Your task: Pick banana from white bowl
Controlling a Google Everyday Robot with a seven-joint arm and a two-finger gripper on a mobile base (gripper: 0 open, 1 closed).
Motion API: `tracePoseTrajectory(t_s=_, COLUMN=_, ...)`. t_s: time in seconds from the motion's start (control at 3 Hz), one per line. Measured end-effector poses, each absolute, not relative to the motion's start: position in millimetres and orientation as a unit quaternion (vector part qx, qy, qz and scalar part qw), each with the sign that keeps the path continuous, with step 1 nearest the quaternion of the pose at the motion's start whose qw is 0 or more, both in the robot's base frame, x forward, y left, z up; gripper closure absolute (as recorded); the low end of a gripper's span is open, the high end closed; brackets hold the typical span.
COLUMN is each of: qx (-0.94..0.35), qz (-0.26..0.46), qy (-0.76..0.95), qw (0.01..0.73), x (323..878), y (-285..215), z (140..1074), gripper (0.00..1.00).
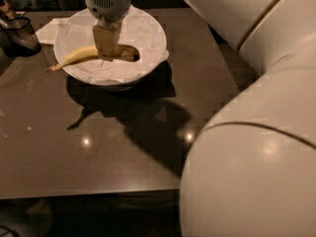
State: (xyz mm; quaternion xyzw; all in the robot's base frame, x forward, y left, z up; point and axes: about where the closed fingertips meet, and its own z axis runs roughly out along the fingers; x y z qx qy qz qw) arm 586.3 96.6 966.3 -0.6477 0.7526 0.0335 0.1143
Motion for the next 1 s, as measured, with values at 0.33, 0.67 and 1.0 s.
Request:
tracePoseTrajectory(t_s=0.33, qx=-0.67, qz=0.039, qy=0.732, qw=0.119, x=553, y=102, z=982, gripper=1.0)
tracePoseTrajectory(t_s=0.67, qx=-0.688, qz=0.04, qy=0.713, qw=0.127, x=523, y=104, z=995, gripper=1.0)
tracePoseTrajectory(t_s=1.0, qx=-0.686, qz=0.041, qy=0.712, qw=0.14, x=526, y=108, z=997, gripper=1.0)
